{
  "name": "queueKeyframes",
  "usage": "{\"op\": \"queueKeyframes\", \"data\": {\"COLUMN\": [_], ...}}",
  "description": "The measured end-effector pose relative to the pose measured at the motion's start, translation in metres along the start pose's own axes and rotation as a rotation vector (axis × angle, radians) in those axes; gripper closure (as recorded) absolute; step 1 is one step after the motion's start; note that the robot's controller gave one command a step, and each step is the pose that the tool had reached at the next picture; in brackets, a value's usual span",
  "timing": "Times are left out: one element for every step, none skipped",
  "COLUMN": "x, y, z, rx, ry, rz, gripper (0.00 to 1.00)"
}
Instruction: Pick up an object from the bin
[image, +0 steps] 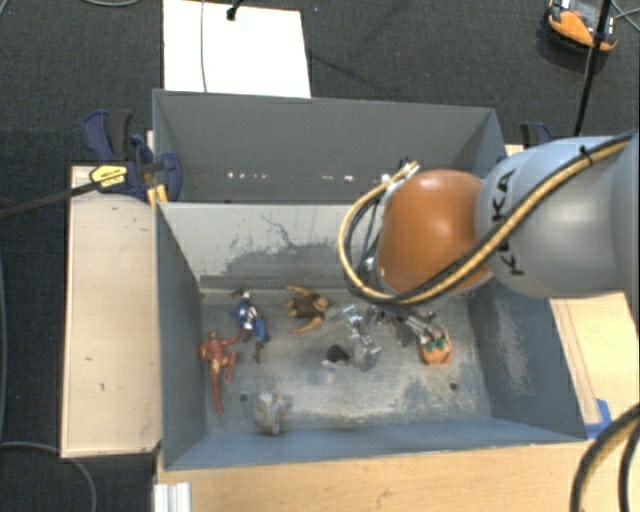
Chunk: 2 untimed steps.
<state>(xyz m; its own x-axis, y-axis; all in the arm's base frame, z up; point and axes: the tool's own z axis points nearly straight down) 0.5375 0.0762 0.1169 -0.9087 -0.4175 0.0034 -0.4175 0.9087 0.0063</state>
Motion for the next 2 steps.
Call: {"op": "queueKeyframes", "data": {"x": [-0.027,-0.024], "y": [-0.01,-0.022], "z": [-0.051,-0.079], "rx": [0.003,0.002], "ry": [-0.006,-0.007], "rz": [-0.17,-0.283], "gripper": [1.0,1.0]}}
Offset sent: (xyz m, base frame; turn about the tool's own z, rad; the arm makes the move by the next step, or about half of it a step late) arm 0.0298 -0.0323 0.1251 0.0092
